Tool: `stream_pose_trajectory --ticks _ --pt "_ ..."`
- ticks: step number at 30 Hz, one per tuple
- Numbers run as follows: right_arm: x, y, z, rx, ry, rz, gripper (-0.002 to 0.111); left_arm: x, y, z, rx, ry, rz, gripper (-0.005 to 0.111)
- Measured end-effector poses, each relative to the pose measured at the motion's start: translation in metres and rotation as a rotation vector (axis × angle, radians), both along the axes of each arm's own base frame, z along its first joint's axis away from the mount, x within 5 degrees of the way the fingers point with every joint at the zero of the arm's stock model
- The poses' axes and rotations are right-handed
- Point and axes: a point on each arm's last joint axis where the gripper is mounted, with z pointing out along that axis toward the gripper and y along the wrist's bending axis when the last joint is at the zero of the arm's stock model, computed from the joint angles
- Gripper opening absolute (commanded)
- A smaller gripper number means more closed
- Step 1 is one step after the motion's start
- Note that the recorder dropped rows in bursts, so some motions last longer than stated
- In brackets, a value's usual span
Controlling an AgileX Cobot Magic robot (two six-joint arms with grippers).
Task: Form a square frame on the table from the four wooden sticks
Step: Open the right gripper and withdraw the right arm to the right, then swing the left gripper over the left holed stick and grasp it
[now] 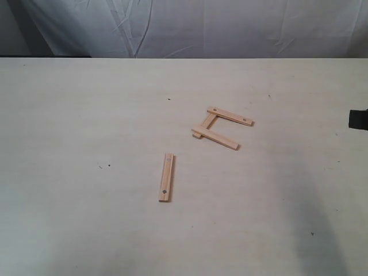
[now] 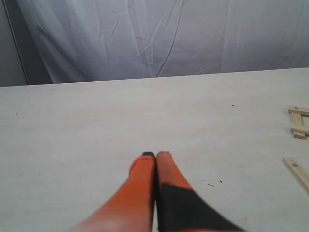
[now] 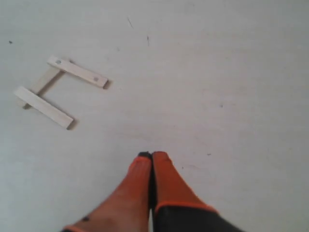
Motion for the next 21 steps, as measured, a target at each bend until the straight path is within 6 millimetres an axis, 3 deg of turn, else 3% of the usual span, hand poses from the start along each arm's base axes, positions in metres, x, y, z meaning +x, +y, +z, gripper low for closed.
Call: stream_pose_trajectory --ticks 8,13,21 --pt "-0.02 -0.003 0.018 0.007 -0.179 -0.007 -0.001 0.0 0.001 0.001 0.033 -0.008 0.002 0.0" --pt "-0.03 -0.004 0.026 0.001 -0.237 -0.005 -0.001 0.001 0.0 0.01 0.027 -0.112 -0.004 0.0" --pt "-0.034 -0.005 0.014 -0.008 -0.235 -0.005 -0.001 0.0 -0.001 0.029 -0.058 -0.32 -0.009 0.0"
